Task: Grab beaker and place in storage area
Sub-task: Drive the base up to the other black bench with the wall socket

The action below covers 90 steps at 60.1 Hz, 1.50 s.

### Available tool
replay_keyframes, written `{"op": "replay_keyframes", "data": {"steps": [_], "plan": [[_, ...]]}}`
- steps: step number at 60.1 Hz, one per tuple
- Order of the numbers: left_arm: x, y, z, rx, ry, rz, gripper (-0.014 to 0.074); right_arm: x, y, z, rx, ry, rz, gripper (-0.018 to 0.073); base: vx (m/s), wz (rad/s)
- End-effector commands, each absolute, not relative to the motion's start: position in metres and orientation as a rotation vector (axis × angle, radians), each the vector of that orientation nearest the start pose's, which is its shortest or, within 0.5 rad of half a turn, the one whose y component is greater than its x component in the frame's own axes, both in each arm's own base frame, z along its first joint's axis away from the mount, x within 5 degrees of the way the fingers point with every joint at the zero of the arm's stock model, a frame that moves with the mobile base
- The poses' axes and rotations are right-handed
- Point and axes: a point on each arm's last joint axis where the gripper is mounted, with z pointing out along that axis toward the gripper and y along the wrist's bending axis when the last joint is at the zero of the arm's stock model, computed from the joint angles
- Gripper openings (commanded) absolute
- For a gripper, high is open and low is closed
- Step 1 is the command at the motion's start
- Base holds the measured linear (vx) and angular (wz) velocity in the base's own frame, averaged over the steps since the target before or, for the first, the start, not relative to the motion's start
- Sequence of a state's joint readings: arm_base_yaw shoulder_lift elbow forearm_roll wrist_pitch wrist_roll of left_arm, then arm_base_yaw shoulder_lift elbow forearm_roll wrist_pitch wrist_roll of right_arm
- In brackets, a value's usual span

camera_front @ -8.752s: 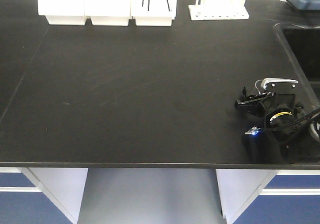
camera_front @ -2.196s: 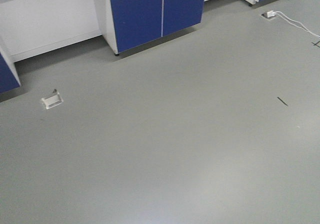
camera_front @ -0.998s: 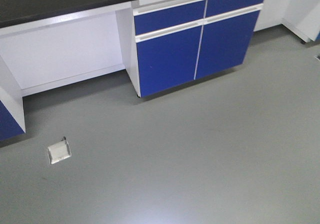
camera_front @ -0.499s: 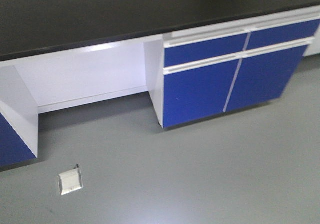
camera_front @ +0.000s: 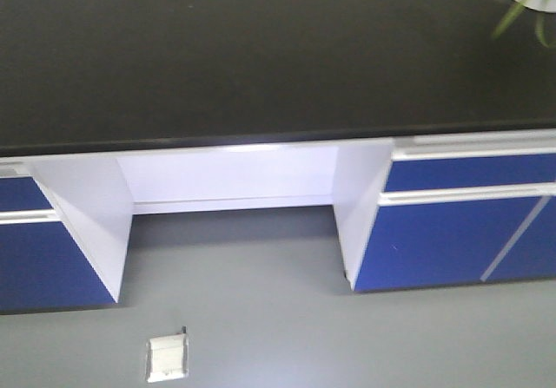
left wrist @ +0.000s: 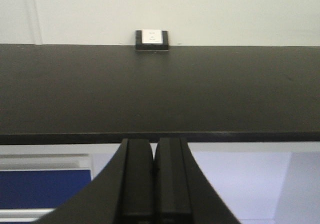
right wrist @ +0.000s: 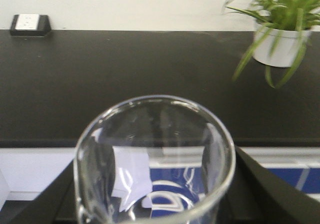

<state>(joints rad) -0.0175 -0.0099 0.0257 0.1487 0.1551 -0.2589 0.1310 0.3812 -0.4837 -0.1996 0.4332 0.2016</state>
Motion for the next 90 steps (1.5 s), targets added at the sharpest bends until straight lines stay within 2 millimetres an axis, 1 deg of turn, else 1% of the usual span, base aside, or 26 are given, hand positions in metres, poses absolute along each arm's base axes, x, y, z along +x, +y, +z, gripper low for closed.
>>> {"op": "replay_keyframes", "data": {"steps": [1, 23, 50, 90], "plan": [[0.0563, -0.0005, 0.1922, -0.084, 1.572, -0.107, -0.0008, 0.0839, 0.0045, 0.3267, -0.055, 1.704, 0.039, -0.0003, 0.38, 0.4], [0.0563, -0.0005, 0.1922, -0.084, 1.572, -0.107, -0.0008, 0.0839, 0.0045, 0.3267, -0.055, 1.704, 0.039, -0.0003, 0.36, 0.26], [0.0563, -0.0005, 0.1922, -0.084, 1.572, -0.107, -0.0008, 0.0839, 0.0045, 0.3267, -0.055, 1.704, 0.039, -0.0003, 0.29, -0.02], [0.0563, -0.0005, 0.1922, -0.084, 1.572, -0.107, -0.0008, 0.0839, 0.0045, 0.3267, -0.055, 1.704, 0.039, -0.0003, 0.06, -0.01]]}}
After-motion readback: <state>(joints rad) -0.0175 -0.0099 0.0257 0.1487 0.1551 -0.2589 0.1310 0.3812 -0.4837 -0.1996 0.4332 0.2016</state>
